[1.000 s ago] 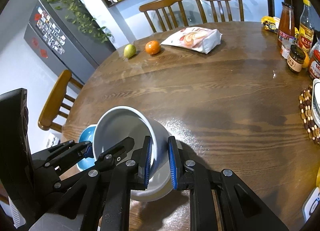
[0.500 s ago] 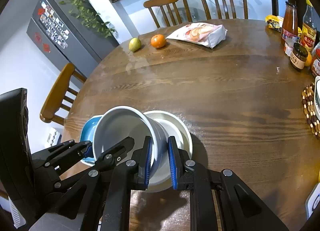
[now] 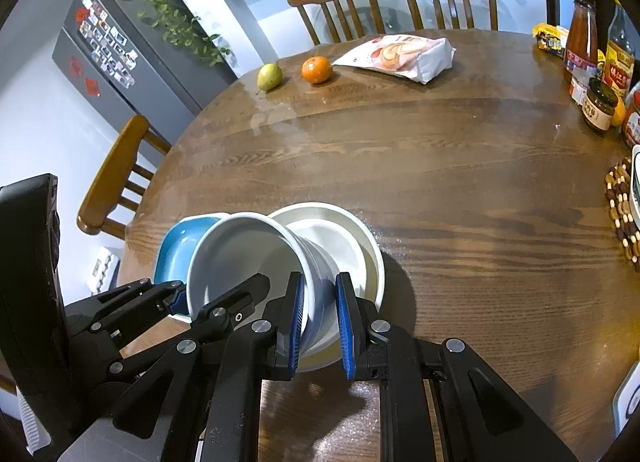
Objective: Organize plates and bowls
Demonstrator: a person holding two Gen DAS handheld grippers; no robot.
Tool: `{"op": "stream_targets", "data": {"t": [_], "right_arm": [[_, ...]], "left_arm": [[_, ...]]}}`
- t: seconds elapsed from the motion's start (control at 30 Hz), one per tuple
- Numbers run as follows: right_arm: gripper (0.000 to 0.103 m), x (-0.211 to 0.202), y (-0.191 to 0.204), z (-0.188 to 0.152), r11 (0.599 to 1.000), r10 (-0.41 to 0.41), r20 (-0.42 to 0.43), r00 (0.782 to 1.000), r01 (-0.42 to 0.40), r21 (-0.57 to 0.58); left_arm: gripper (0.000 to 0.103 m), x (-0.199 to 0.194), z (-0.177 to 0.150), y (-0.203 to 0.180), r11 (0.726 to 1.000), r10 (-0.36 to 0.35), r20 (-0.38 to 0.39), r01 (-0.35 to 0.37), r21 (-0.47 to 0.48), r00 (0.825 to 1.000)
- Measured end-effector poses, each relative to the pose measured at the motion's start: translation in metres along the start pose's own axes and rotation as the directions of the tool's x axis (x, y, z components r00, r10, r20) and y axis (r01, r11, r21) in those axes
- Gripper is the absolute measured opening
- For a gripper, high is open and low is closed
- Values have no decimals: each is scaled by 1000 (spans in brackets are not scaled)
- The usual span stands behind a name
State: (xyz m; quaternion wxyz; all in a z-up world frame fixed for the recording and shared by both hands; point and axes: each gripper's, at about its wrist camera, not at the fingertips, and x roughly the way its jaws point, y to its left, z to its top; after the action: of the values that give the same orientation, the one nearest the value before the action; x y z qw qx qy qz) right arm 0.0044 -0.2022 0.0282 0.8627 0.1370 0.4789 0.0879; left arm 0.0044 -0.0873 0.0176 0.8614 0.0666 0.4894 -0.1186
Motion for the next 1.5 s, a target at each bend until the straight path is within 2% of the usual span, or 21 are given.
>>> {"op": "stream_targets", "data": {"t": [0.53,1.5], "right_arm": [[18,19,2,2,1000,9,-59,998,-9,-3],[18,36,-8,7,1000,8,-107,994,-7,11]], "left_arm": [[18,15,-1,9,999,-8,-64,6,-33,998],[18,33,5,7,1000,-3,-119,-1,-30,993]]}}
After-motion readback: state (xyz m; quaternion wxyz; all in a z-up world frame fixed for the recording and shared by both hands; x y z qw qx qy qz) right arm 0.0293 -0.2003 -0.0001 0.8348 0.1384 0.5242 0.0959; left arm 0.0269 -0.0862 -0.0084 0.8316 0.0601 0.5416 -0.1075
